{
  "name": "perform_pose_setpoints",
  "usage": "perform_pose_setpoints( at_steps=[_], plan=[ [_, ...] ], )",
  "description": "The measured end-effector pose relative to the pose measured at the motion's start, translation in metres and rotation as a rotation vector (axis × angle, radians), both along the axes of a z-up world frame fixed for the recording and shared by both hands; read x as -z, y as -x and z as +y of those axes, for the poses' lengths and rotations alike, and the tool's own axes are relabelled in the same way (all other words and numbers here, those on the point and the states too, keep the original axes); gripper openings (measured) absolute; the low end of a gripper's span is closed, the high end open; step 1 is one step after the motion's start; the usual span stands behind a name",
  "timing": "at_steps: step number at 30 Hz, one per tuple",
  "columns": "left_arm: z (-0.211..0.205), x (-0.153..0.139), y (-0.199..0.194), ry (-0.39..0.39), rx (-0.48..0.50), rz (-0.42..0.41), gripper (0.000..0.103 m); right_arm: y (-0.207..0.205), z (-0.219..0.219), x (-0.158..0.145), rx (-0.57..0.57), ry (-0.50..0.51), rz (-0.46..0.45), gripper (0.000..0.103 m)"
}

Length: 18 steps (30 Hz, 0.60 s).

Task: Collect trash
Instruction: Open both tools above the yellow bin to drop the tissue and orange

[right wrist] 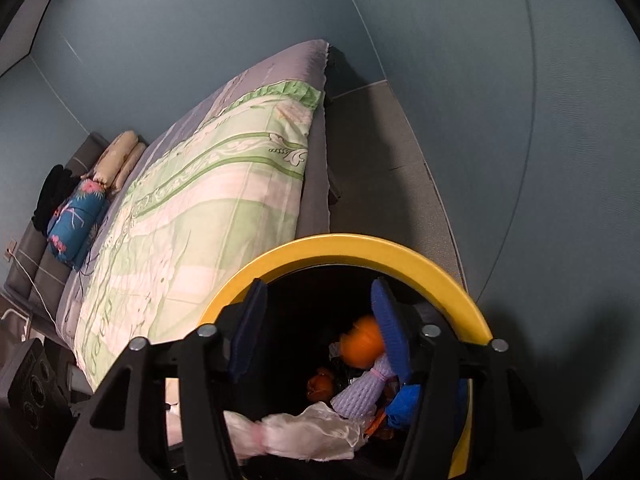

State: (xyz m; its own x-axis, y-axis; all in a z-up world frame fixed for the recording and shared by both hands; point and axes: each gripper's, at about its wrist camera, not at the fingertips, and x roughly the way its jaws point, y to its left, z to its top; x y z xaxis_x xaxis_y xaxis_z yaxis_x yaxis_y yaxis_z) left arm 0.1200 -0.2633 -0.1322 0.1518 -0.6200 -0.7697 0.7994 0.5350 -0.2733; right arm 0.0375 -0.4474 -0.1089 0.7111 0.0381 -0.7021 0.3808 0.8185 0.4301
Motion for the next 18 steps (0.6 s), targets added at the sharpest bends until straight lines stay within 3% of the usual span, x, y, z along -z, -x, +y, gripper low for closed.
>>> perform_pose_setpoints(
  at_steps=[18],
  plan=[
    [0.057,-0.032,-0.017,0.055,-0.154,-0.043,0.033,-0.009,0.029,-0.018,-0.057,0.041,-0.031,0.053]
  ],
)
